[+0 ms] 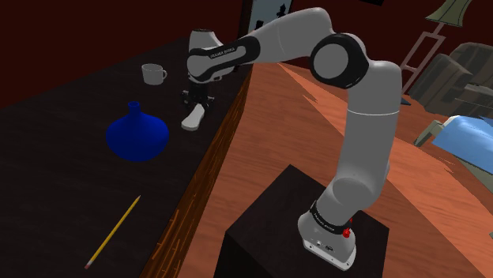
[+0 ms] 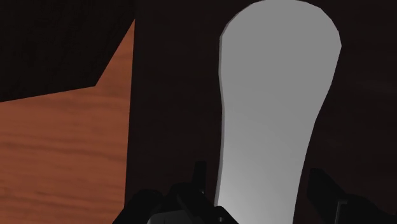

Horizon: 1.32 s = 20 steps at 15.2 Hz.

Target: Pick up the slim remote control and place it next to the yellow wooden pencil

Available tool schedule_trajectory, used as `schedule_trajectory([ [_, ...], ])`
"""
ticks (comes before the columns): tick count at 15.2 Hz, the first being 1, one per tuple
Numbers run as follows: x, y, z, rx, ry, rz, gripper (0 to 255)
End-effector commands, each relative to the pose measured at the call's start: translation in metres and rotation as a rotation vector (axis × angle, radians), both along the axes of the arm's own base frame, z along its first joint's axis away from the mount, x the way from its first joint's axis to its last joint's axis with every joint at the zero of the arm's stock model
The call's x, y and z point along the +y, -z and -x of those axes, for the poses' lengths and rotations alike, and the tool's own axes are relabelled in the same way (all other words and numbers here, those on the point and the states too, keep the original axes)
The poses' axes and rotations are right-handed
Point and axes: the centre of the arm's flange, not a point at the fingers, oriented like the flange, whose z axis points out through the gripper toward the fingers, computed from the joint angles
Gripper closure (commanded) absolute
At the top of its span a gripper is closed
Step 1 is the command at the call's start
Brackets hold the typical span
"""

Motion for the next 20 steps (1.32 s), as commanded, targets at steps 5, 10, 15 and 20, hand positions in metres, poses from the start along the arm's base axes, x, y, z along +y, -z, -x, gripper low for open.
schedule_trajectory([
  [5, -0.001, -0.031, 0.000, 0.000, 0.000, 0.000, 255],
  [10, -0.001, -0.058, 0.000, 0.000, 0.000, 0.000, 255],
  [15, 0.031, -0.066, 0.023, 0.000, 0.000, 0.000, 255],
  [20, 0.084, -0.066, 0.063, 0.000, 0.000, 0.000, 255],
])
